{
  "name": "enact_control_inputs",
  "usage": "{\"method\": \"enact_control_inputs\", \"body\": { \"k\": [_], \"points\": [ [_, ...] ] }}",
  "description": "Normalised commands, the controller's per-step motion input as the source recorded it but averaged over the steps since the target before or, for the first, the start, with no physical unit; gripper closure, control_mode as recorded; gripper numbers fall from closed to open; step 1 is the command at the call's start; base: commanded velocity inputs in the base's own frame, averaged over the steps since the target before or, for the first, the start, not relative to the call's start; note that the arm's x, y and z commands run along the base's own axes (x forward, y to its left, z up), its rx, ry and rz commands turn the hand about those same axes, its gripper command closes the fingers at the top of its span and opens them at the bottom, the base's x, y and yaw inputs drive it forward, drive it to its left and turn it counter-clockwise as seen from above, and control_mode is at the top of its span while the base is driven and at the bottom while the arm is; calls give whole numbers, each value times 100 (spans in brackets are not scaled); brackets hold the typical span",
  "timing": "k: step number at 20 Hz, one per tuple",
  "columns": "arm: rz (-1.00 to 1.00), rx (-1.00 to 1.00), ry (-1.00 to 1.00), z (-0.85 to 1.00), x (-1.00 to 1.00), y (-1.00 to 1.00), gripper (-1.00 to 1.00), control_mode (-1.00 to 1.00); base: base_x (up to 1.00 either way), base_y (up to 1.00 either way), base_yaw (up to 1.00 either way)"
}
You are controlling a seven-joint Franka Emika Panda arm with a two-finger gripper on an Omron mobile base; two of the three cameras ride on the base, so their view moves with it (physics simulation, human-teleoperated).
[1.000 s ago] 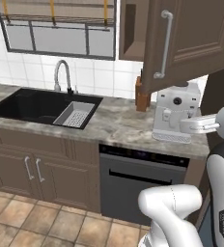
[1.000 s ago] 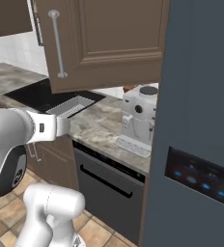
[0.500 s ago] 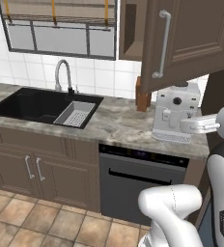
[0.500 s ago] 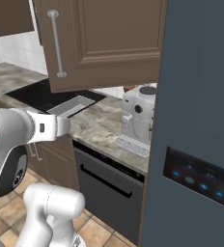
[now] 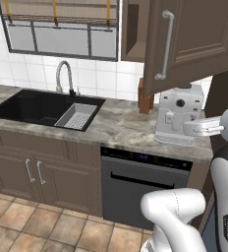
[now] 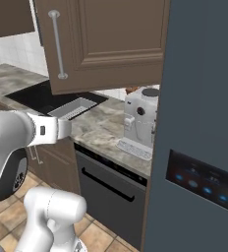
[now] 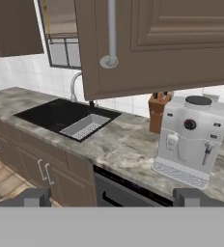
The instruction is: Close all open cabinet doors.
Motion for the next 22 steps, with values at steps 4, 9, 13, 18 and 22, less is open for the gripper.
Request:
{"method": "enact_control_inputs", "body": {
  "k": [4, 9, 13, 18, 22],
  "points": [
    [-4, -1, -9, 0, -38, -2, -100, -100, 0, 0, 0],
    [-3, -2, -14, 2, -71, -8, -100, -100, 0, 0, 0],
    [0, -10, -20, 26, -67, -3, -100, -100, 0, 0, 0],
    [1, -13, -19, 47, -29, -11, -100, -100, 0, 0, 0],
    [5, -11, -15, 39, 14, -12, -100, -100, 0, 0, 0]
  ]
}}
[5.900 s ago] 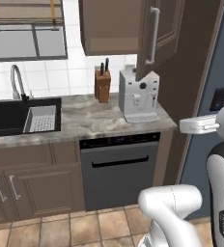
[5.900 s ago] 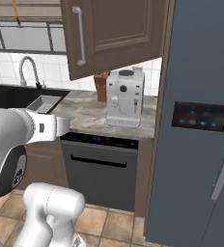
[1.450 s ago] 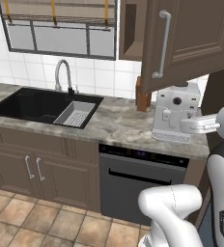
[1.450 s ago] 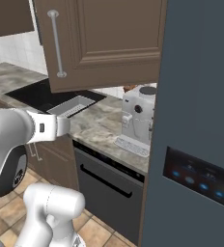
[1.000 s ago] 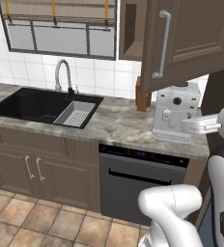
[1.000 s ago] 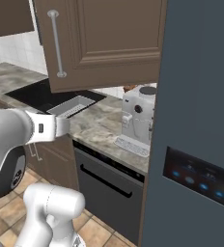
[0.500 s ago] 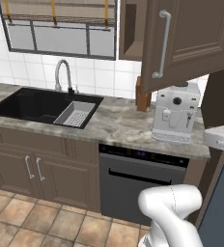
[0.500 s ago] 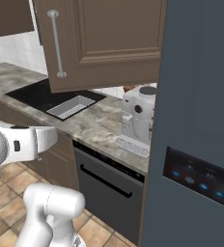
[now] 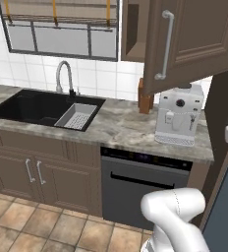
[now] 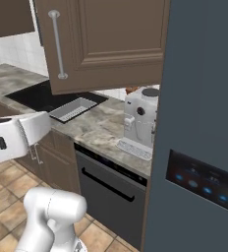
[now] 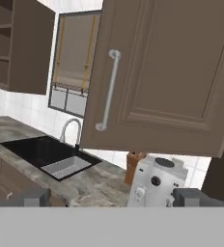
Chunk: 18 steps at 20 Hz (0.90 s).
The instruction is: Close all open cabinet doors.
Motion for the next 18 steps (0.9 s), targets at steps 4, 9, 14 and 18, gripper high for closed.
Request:
{"method": "enact_control_inputs", "body": {
  "k": [4, 9, 14, 18],
  "points": [
    [4, -10, -9, 38, 29, -16, -100, -100, 0, 0, 0],
    [0, -7, 0, 22, 39, -9, -100, -100, 0, 0, 0],
    [-3, -3, 0, 0, 60, -1, -100, -100, 0, 0, 0],
    [-5, -1, 0, 0, 72, 0, -100, -100, 0, 0, 0]
  ]
}}
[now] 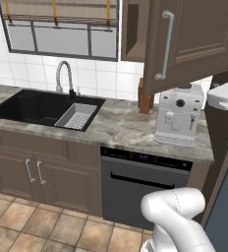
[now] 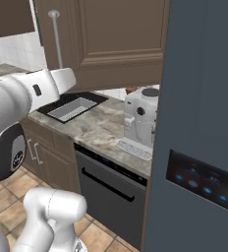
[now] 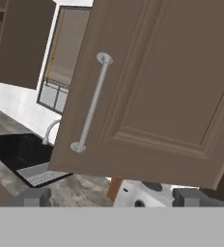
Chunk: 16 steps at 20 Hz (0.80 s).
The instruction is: Close all open cabinet doors.
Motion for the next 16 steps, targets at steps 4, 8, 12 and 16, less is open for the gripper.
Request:
{"method": "enact_control_inputs", "body": {
  "k": [4, 8, 12, 16],
  "points": [
    [0, -2, 0, 0, 65, 0, -100, -100, 0, 0, 0],
    [1, 0, 0, -1, 64, -5, -100, -100, 0, 0, 0],
    [7, 0, 0, 0, 64, -8, -100, -100, 0, 0, 0],
    [8, 0, 0, 0, 66, -6, -100, -100, 0, 0, 0]
  ]
}}
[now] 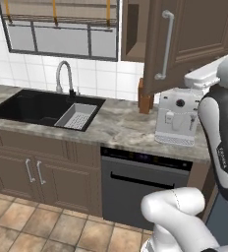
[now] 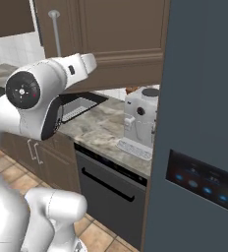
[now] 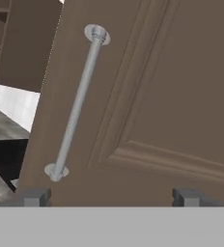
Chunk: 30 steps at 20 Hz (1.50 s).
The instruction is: Close all open cabinet doors.
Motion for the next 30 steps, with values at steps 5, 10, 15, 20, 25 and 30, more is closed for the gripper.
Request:
{"method": "enact_control_inputs", "body": {
  "k": [5, 10, 15, 20, 25, 30],
  "points": [
    [6, 0, 0, -3, 64, -1, -100, -100, 0, 0, 0],
    [1, 0, 0, -10, 69, 0, -100, -100, 0, 0, 0],
    [0, 0, 0, -12, 70, 0, -100, -100, 0, 0, 0],
    [0, 0, 0, -11, 67, 0, -100, -100, 0, 0, 0],
    [0, 0, 0, -9, 65, 0, -100, -100, 0, 0, 0],
    [0, 0, 0, -6, 65, 0, -100, -100, 0, 0, 0]
  ]
}}
